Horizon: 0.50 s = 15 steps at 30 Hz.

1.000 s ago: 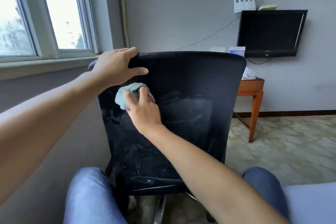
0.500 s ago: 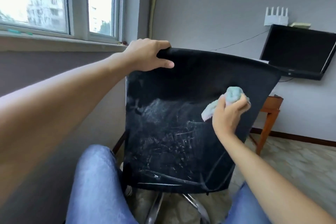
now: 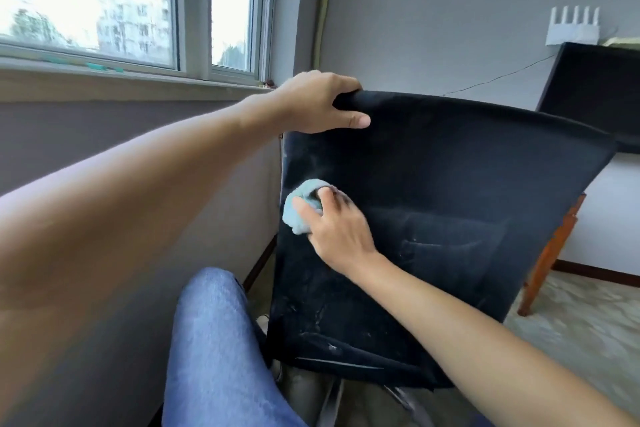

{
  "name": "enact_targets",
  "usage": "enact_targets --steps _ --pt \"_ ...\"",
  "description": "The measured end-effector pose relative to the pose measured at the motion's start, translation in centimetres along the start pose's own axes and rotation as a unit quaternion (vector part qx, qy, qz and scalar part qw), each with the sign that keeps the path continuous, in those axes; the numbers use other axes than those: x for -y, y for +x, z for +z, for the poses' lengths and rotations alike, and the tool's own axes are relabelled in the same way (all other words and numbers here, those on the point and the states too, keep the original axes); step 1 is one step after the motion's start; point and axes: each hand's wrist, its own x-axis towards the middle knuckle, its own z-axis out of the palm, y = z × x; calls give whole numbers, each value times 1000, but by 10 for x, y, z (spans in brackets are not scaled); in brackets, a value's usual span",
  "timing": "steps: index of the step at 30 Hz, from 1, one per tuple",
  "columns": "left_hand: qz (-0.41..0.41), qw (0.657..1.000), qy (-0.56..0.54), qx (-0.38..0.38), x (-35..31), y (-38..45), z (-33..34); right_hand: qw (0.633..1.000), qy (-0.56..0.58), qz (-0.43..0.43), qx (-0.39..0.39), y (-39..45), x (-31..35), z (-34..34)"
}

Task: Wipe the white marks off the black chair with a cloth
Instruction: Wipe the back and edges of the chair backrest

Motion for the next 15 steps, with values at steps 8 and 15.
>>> enact_targets --steps 8,15 --pt "-136 954 -240 118 -17 0 -32 981 -121 69 -136 98 0 -39" --pt "-65 985 -99 129 -35 5 -27 970 -113 -205 63 54 29 0"
